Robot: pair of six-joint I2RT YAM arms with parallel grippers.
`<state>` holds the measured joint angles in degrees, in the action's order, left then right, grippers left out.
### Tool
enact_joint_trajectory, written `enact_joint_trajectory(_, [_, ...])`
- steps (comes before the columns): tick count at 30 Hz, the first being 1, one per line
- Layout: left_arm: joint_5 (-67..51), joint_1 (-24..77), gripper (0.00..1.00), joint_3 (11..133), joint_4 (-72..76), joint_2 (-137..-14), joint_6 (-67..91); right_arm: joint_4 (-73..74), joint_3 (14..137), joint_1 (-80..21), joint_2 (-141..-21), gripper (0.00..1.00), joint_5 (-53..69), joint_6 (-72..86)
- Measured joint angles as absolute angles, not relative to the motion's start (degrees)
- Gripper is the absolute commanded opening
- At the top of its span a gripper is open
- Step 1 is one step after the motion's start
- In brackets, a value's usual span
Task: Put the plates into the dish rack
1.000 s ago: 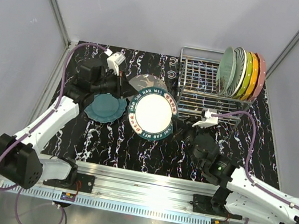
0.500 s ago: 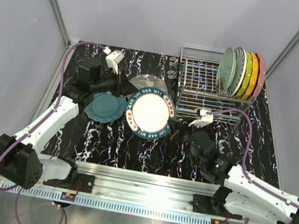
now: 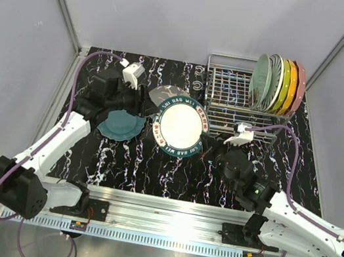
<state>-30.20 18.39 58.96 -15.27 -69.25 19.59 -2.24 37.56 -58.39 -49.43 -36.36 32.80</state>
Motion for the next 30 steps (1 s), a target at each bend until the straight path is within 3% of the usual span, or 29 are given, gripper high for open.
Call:
enact_joint_trajectory(5, [-27.9,18.4,0.66,59.1,-16.8,-67.9,18.8,1.8,39.8,-58.4,-49.5,0.00,-39.4,30.9])
enact_joint_trajectory(13, [-23.4,18.4,0.69,59.1,-17.0,-64.6,18.3,4.5,51.5,-58.4,-51.0,0.00,-44.9,18.0])
enact_joint_trajectory(22, [-10.9,18.4,0.81,61.1,-22.7,-65.7,18.2,-2.8,69.3,-57.6,-58.0,0.00,-54.4,-6.8])
enact_joint_trajectory(30, [-4.9,18.4,0.93,62.5,-26.4,-67.0,18.2,-7.6,72.9,-49.5,-64.4,0.00,-59.3,-20.3])
